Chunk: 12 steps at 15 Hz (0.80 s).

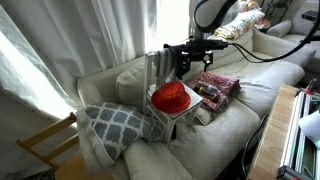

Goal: Put the black hat on the seat of the chair, put the red hat on the black hat and then put the hats on the couch

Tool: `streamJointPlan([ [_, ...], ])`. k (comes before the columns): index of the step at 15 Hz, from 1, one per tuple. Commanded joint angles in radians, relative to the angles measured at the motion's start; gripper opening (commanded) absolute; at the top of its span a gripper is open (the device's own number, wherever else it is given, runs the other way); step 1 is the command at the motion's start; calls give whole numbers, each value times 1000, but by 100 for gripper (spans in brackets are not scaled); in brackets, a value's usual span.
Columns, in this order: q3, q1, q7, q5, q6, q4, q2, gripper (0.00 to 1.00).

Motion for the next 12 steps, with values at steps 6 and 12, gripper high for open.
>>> streamJointPlan([
  [6,62,-98,-82,-144,-213,8,-179,100],
  [12,68,-110,-139,-136,-237,31,-141,100],
])
